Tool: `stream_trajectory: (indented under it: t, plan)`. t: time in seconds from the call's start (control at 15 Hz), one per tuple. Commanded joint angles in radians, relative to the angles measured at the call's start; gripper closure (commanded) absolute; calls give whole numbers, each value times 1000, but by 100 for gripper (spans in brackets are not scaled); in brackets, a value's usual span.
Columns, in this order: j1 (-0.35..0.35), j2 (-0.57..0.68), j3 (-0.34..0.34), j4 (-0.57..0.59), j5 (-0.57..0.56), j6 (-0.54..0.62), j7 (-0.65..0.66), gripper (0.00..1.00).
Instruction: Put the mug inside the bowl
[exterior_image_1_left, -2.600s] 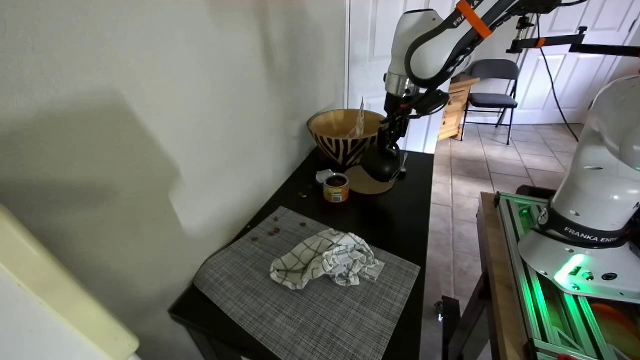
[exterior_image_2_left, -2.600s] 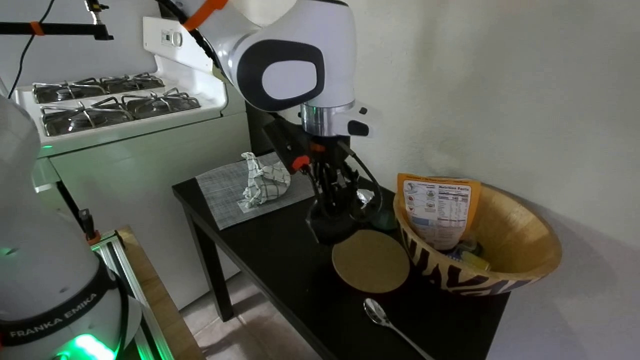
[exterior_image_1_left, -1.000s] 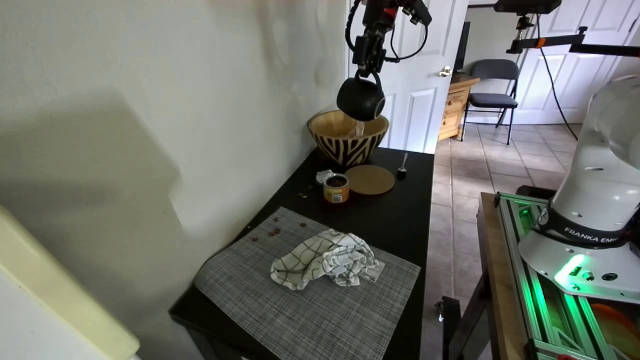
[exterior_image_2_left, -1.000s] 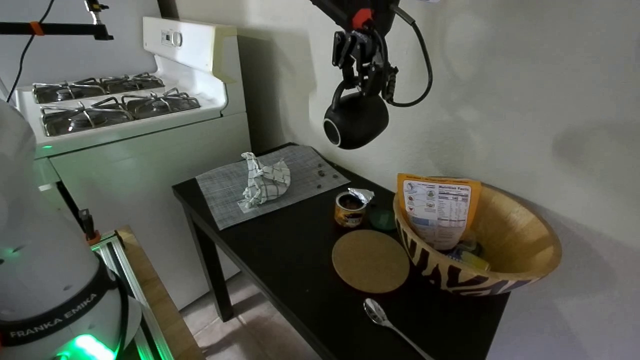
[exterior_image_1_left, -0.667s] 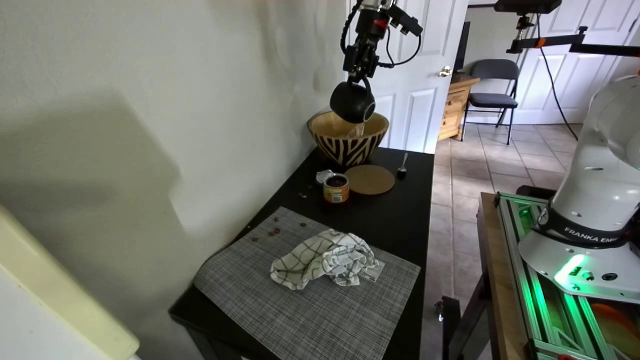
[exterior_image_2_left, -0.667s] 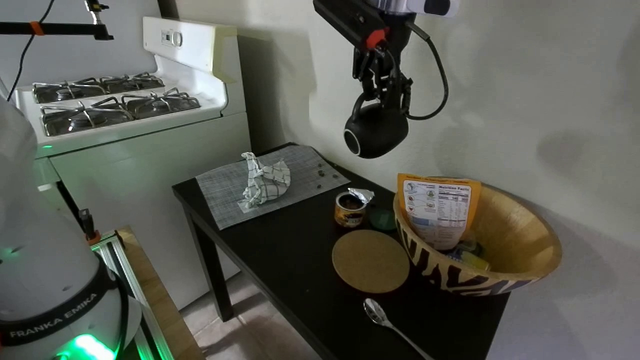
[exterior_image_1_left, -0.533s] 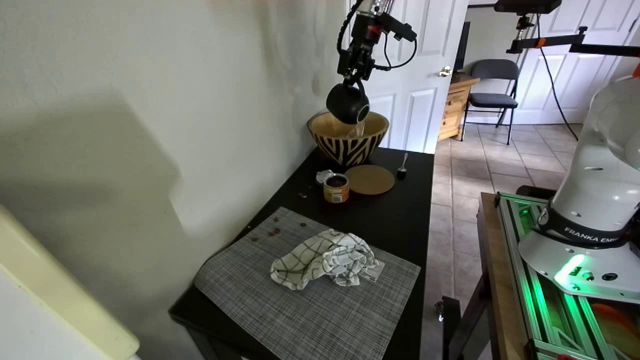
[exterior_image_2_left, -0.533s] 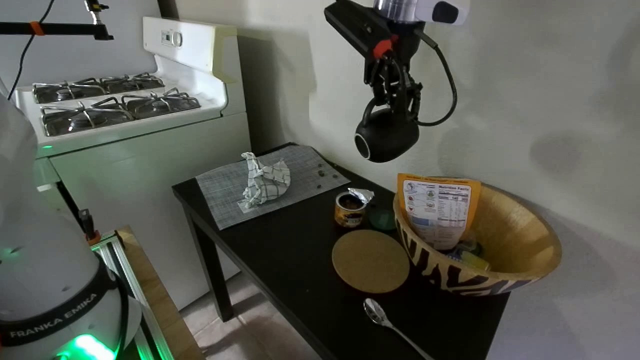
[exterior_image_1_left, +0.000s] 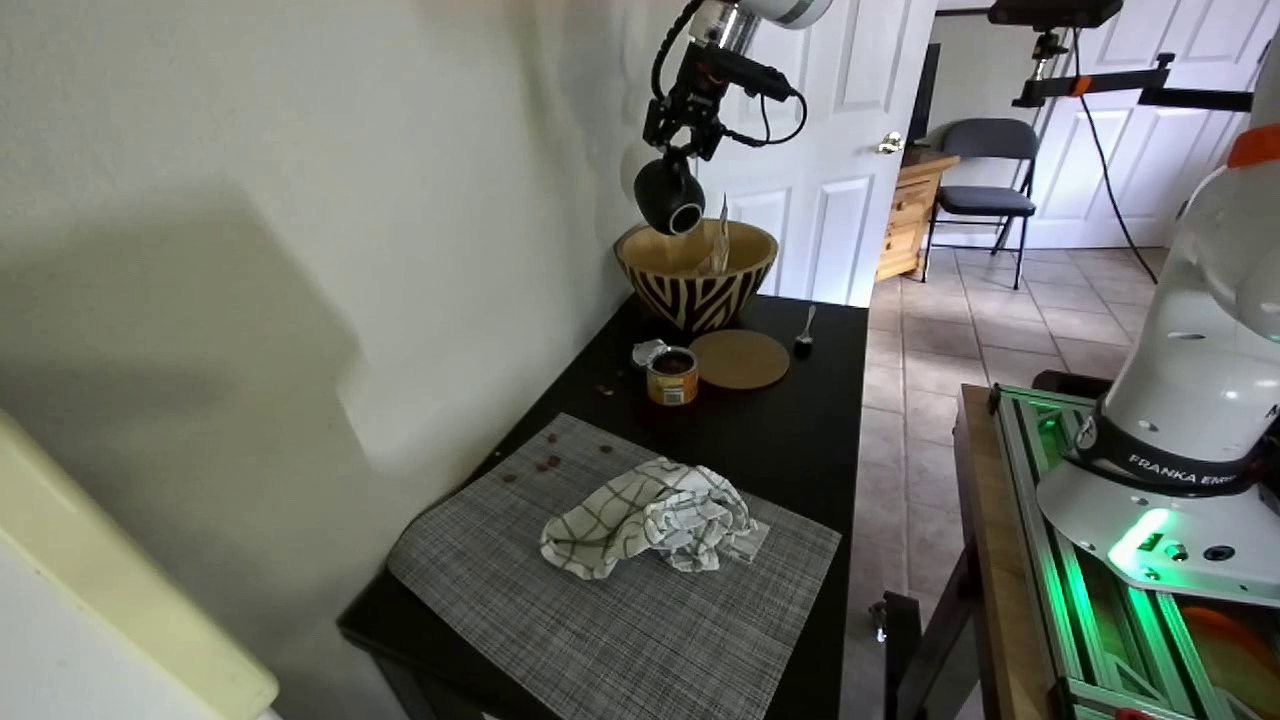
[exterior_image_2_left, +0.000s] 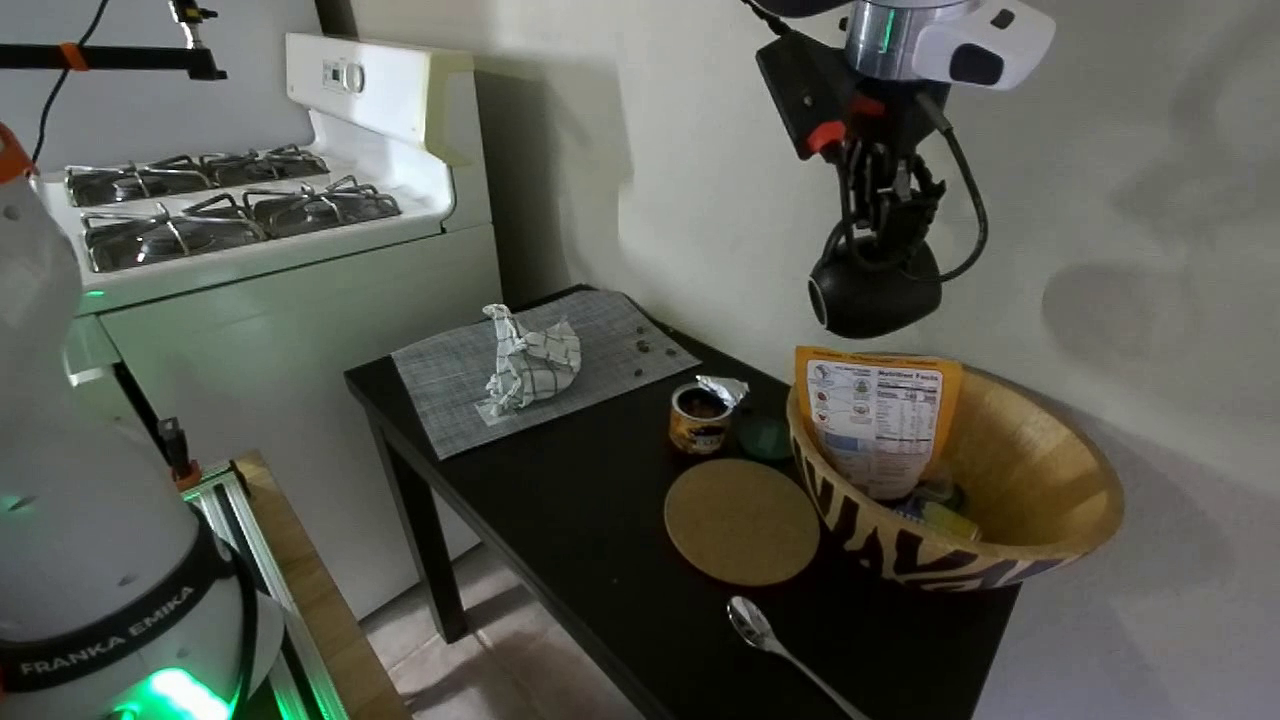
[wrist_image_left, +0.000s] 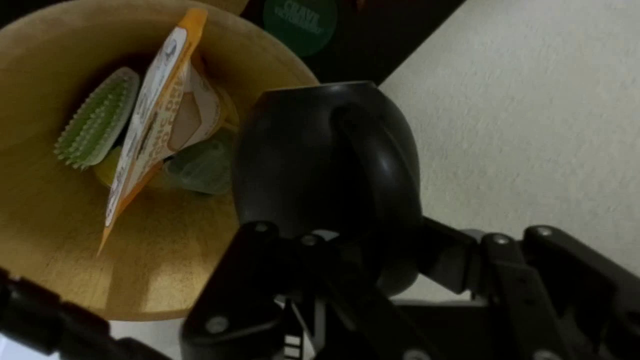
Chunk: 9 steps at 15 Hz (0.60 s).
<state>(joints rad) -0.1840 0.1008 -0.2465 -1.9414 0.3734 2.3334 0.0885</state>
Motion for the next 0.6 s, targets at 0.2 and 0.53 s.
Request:
stream_trajectory:
  t: [0.2,0.53]
  plan:
    - [-64,189,-13,119,-22,101,189,100]
    - [-94,319,-33,164,-44,149,256,100]
